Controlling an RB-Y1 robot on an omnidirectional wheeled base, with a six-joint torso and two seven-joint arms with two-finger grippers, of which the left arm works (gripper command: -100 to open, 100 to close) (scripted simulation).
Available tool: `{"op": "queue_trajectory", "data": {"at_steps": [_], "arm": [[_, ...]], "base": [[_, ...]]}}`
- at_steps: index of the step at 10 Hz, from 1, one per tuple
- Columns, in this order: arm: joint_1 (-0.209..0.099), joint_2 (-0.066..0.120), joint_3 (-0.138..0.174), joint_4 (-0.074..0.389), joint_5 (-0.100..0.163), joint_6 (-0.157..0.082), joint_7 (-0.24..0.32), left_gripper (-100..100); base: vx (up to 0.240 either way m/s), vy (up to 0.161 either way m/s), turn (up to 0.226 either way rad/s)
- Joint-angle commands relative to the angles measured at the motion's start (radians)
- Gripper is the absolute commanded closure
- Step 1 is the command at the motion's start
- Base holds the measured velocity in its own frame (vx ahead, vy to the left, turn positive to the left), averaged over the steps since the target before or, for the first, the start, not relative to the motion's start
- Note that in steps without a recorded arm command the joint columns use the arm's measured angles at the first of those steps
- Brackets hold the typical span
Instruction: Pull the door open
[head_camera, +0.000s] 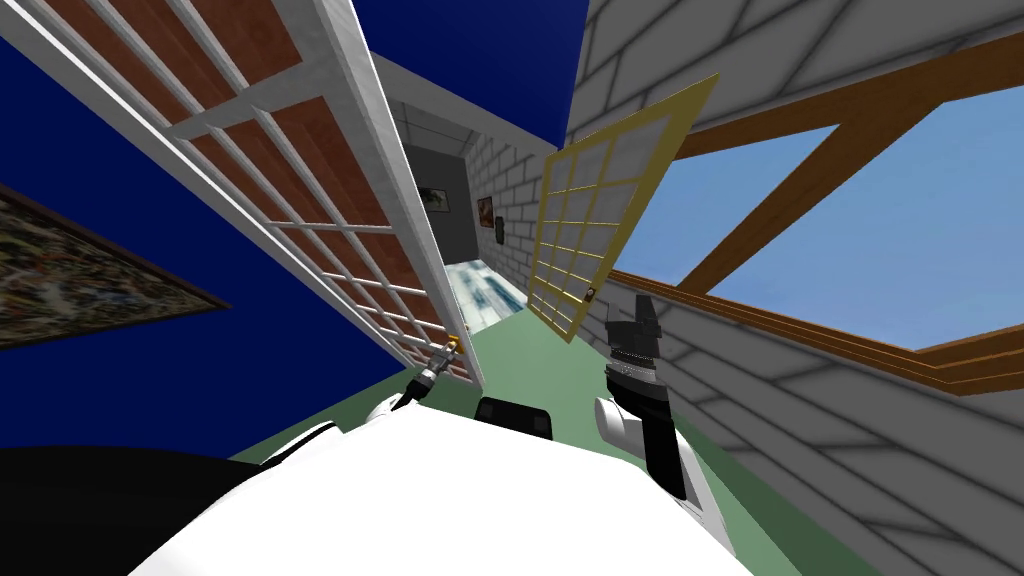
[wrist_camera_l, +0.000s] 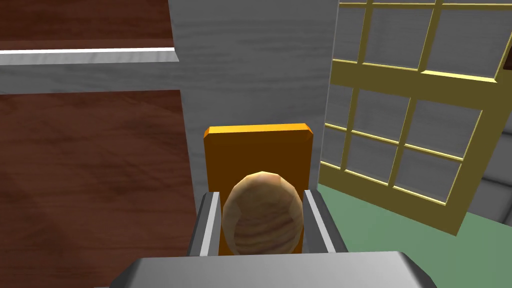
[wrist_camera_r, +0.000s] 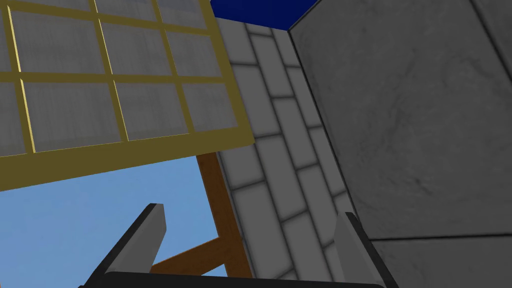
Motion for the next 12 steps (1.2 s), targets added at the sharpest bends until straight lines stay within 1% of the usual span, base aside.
{"op": "queue_trajectory", "data": {"at_steps": [1,2,3,4,6,7,8,12], "arm": [[0.019,0.008,-0.008,0.014,-0.005,-0.035,0.013,100],[0.023,0.012,-0.009,0.018,-0.006,-0.045,0.017,100],[0.031,0.019,-0.012,0.025,-0.008,-0.063,0.024,100],[0.035,0.022,-0.013,0.028,-0.009,-0.072,0.028,100],[0.046,0.033,-0.017,0.039,-0.012,-0.098,0.039,100],[0.044,0.027,-0.016,0.034,-0.012,-0.086,0.034,100],[0.047,0.030,-0.020,0.044,-0.015,-0.100,0.039,100],[0.052,0.039,-0.027,0.067,-0.022,-0.139,0.051,100]], "base": [[-0.210,0.091,-0.198],[-0.191,0.069,-0.128],[-0.170,0.059,-0.130],[-0.139,0.076,-0.116],[-0.145,0.062,-0.116],[-0.073,0.020,-0.025],[-0.129,0.044,-0.130],[-0.203,0.091,-0.166]]}}
